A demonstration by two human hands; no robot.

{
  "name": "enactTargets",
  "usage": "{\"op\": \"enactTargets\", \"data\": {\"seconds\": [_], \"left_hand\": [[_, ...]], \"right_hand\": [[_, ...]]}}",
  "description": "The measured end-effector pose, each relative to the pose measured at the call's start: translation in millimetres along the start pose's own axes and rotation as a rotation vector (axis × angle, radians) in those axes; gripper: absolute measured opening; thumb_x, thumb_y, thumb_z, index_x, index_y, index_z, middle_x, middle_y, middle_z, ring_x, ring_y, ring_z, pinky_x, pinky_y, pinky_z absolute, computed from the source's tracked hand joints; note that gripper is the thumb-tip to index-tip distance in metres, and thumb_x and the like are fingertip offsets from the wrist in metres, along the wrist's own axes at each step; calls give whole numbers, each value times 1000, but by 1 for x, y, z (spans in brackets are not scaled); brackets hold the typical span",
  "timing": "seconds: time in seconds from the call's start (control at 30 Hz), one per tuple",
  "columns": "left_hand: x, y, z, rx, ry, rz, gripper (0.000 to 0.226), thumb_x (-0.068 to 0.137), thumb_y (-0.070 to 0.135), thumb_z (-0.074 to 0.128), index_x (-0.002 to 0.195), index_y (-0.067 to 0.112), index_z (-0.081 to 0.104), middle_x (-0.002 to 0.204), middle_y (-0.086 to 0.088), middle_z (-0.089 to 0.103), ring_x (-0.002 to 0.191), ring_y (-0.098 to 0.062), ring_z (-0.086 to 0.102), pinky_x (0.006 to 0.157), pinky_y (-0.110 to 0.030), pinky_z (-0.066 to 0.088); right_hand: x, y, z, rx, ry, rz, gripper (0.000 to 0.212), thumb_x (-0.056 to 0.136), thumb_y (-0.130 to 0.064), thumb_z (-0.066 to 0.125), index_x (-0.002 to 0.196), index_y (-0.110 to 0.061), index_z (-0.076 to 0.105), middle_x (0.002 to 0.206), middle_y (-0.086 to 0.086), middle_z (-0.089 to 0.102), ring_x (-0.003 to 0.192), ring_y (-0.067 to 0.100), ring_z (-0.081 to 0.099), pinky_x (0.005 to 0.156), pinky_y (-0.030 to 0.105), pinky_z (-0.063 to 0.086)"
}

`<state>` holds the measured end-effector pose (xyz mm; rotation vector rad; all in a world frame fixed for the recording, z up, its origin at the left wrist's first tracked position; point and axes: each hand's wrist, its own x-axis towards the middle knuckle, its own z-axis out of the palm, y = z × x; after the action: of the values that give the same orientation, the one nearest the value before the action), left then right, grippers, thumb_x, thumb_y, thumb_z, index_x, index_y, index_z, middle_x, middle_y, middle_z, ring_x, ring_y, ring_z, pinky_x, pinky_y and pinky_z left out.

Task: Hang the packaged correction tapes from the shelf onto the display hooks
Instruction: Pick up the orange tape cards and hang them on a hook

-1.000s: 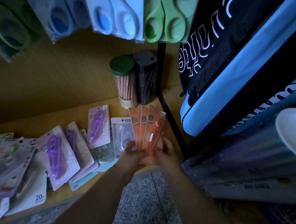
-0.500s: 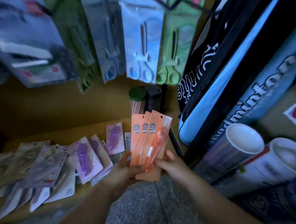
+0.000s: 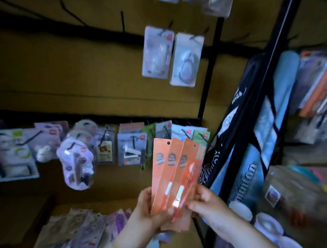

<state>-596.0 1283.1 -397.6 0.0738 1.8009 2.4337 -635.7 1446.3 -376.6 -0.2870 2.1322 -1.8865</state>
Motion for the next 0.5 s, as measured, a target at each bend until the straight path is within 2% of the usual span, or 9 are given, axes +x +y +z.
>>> {"op": "enactTargets", "data": {"seconds": [0.07, 0.1, 0.17, 0.23, 0.33, 0.43, 0.5], "left_hand": [[-7, 29, 7, -16, -3, 56, 88, 38, 42, 88, 113, 19, 48, 101, -6, 67, 78, -16, 72, 58, -31, 56], [-10, 43, 11, -15, -5, 71, 85, 40, 52, 84, 111, 21, 50, 100, -6, 69, 78, -17, 72, 59, -33, 56], [-15, 69, 16, -20, 3, 80, 62, 54, 45, 70, 109, 22, 53, 86, -6, 74, 72, -21, 72, 62, -37, 56], [-17, 88, 17, -22, 22, 111, 49, 62, 37, 69, 105, 19, 55, 75, -4, 75, 65, -19, 71, 55, -33, 55], [-15, 115, 20, 7, 69, 197, 39, 65, 30, 75, 98, 19, 57, 72, 0, 73, 62, -16, 70, 48, -28, 51], [-9, 139, 25, 29, 66, 269, 16, 75, 21, 61, 90, 20, 57, 66, 1, 74, 58, -15, 70, 57, -35, 53], [-2, 150, 29, 39, 6, 274, 11, 79, 18, 56, 90, 19, 57, 63, 2, 74, 54, -13, 70, 55, -34, 57]], "right_hand": [[-7, -31, 1, -11, 9, -66, 26, 76, -4, 68, 93, -23, 61, 85, -5, 67, 80, 4, 63, 68, 10, 50], [-10, -45, 2, 0, 16, -89, 27, 79, 1, 65, 97, -20, 62, 85, -4, 67, 77, 4, 63, 67, 10, 50], [-12, -72, 4, 14, 28, -132, 28, 81, 7, 59, 101, -12, 62, 86, 0, 66, 79, 8, 62, 69, 13, 51], [-12, -95, 7, 10, 18, -169, 26, 82, 7, 57, 98, -13, 62, 89, 1, 67, 82, 10, 62, 71, 15, 52], [-9, -123, 11, 42, 8, -228, 24, 83, 5, 58, 94, -17, 61, 94, 2, 67, 86, 12, 64, 76, 19, 53], [-5, -144, 9, 104, 6, -262, 23, 83, 4, 58, 93, -17, 61, 93, 3, 68, 86, 13, 64, 75, 22, 53], [-2, -153, 4, 124, 9, -277, 23, 83, 3, 58, 92, -19, 60, 93, 3, 67, 88, 15, 64, 77, 26, 52]]}}
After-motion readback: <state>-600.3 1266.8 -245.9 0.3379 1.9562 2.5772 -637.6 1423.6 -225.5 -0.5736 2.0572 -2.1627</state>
